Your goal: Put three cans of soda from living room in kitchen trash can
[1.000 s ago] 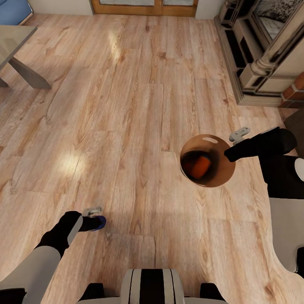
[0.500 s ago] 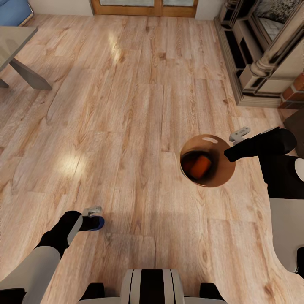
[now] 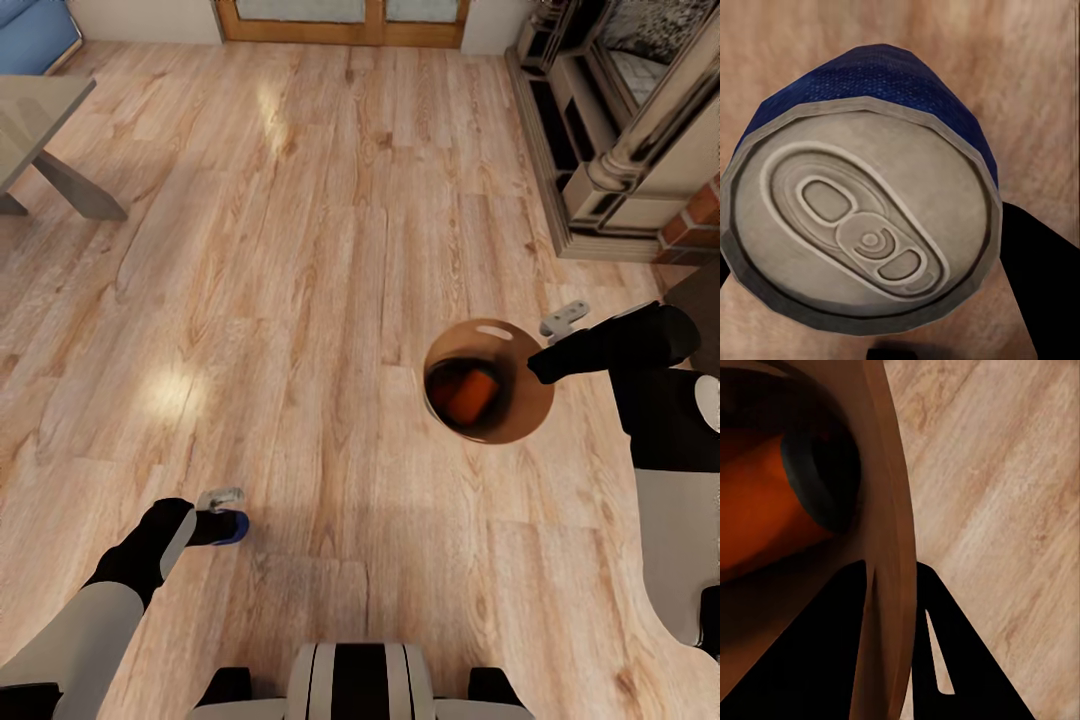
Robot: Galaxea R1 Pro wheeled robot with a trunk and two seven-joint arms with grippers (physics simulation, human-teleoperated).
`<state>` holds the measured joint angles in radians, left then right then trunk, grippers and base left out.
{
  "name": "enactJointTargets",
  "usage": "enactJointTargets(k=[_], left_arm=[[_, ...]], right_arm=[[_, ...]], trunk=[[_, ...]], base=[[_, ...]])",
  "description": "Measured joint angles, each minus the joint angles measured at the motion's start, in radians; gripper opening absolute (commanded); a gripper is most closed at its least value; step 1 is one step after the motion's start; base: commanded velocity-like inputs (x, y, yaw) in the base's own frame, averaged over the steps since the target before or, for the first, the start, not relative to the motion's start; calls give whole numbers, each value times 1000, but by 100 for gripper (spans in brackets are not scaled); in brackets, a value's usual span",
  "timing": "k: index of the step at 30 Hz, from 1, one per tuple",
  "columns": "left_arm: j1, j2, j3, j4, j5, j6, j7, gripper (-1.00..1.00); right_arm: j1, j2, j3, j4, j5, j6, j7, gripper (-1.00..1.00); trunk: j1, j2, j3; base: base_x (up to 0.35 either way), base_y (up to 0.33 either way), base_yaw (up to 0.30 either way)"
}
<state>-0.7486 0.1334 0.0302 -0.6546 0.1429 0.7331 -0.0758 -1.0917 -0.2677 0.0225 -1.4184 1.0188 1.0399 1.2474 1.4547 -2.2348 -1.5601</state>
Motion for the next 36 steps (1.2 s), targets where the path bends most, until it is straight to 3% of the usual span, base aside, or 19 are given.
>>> enactJointTargets(k=[7,22,30,32,36], left_arm=[[-7,-11,7,33,19,18,33,-100],[-7,-11,6,88,20,19,35,-100],[37,-13,-1,44,11,21,25,-100],[147,-13,-1,18,6,20,25,-100],[135,-14,-1,16,11,20,25,-100]], right_arm=[[-17,-5,31,9,-1,-5,18,-100],[-19,-6,32,7,-1,-6,27,-100],[-63,5,14,51,4,-9,46,-100],[-80,6,13,54,3,1,47,-100],[-80,7,14,56,-1,3,47,-100]], trunk=[[-4,7,3],[-4,7,3],[-4,7,3],[-4,7,3],[-4,7,3]], base=[[0,0,0],[0,0,0],[0,0,0],[0,0,0],[0,0,0]])
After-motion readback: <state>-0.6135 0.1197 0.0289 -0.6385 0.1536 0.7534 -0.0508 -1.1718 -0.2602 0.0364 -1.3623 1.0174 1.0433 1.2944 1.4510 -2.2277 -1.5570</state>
